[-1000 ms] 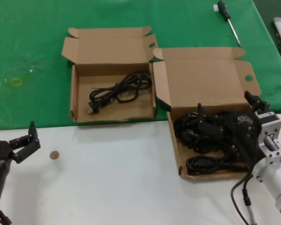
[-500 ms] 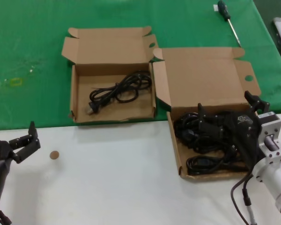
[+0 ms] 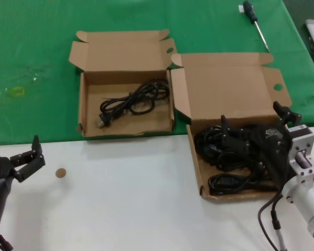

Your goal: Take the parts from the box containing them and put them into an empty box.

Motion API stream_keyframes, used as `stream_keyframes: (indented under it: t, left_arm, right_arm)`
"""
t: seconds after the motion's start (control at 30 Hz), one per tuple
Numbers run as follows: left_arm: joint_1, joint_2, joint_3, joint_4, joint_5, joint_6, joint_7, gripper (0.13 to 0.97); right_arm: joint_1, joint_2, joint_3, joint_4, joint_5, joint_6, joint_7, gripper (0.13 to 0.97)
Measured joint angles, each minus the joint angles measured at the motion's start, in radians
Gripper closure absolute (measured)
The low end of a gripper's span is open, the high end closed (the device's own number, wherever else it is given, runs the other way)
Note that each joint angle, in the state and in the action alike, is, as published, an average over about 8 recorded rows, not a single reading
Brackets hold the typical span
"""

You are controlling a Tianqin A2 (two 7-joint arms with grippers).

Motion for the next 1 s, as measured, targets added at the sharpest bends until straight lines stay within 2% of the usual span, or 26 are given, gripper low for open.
stream_keyframes:
  t: [1.0]
  left_arm:
    - [0.000, 0.000, 0.000, 0.000, 0.000, 0.000, 0.000, 0.132]
  right_arm:
    - [0.000, 0.000, 0.000, 0.000, 0.000, 0.000, 0.000, 0.129]
